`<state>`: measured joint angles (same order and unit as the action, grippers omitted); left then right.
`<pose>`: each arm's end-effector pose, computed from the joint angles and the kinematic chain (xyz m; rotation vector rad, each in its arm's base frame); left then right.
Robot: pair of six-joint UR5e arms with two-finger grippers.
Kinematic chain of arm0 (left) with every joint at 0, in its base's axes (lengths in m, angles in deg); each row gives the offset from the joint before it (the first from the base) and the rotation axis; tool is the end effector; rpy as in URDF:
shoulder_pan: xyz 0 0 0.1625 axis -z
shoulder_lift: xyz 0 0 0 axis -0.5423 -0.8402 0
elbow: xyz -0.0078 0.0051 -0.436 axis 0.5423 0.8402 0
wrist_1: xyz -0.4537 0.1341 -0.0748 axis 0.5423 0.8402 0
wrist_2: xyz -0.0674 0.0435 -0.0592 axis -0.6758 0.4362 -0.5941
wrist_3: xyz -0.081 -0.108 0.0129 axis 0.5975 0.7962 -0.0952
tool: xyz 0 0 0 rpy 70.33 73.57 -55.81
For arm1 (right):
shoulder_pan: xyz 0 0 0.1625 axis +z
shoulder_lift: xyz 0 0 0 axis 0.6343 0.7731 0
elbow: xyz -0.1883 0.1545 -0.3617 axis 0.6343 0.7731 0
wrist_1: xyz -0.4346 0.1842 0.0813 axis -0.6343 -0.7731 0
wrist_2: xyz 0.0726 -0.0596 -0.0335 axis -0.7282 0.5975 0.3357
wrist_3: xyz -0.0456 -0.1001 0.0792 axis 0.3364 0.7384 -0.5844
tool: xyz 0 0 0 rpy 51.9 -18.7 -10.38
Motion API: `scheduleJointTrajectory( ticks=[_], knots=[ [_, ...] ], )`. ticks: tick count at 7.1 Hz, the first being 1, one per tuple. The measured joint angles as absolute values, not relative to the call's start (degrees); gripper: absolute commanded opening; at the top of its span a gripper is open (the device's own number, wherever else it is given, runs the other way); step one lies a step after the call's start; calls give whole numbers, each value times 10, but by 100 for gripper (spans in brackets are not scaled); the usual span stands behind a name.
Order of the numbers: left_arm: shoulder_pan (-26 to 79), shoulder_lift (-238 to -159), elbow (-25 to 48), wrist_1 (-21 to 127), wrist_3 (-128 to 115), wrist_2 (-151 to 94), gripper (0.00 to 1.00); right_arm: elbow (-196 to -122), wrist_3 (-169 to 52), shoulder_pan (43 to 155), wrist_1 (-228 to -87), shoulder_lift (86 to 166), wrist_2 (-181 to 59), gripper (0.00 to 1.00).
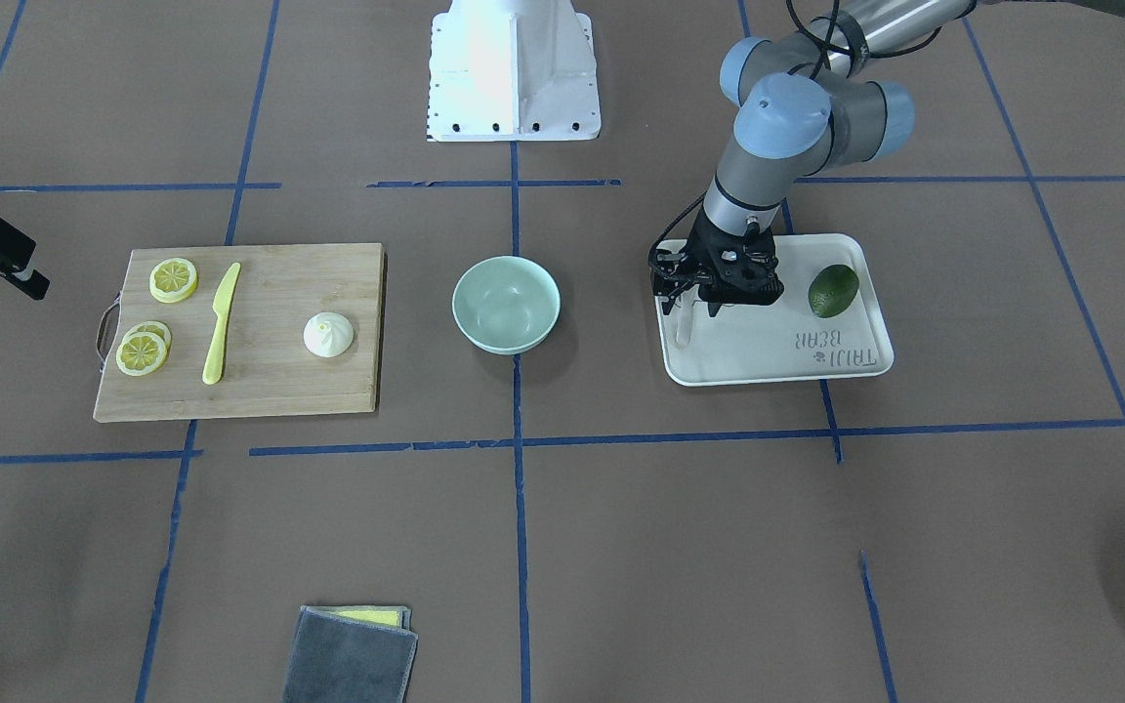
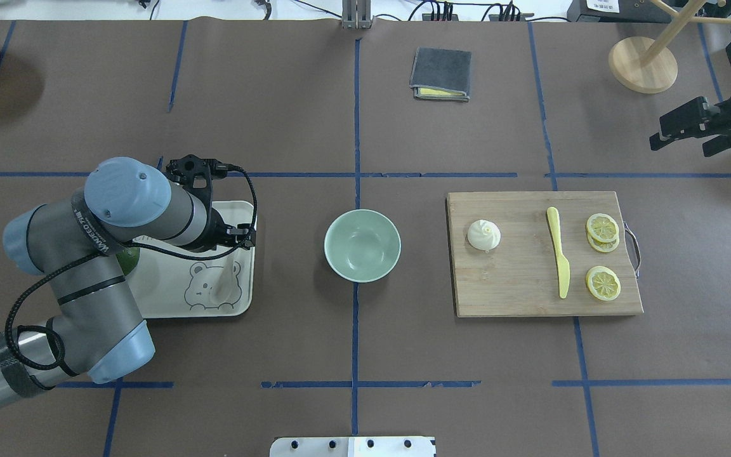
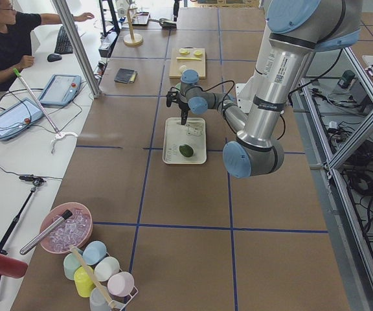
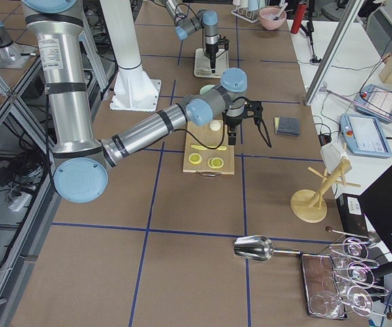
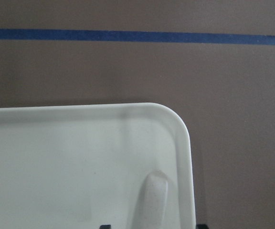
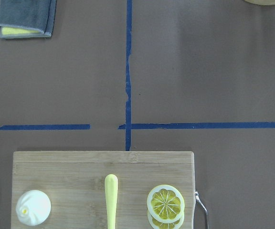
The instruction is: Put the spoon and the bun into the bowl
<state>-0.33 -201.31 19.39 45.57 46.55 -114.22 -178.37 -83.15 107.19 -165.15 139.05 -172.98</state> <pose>0.5600 -0.4668 0.3333 0.1444 0.8961 -0.0331 -0.1882 -0.5624 0.3942 0.0927 -0.9402 0.0668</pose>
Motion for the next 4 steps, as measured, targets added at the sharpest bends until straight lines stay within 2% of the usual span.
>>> scheduleJointTrajectory(
  ticks=[4],
  knots=[
    [-5,-2011,184,462,463,-1143,59,-1784,-832,1071,-1652,1390,-1729,100]
  ],
)
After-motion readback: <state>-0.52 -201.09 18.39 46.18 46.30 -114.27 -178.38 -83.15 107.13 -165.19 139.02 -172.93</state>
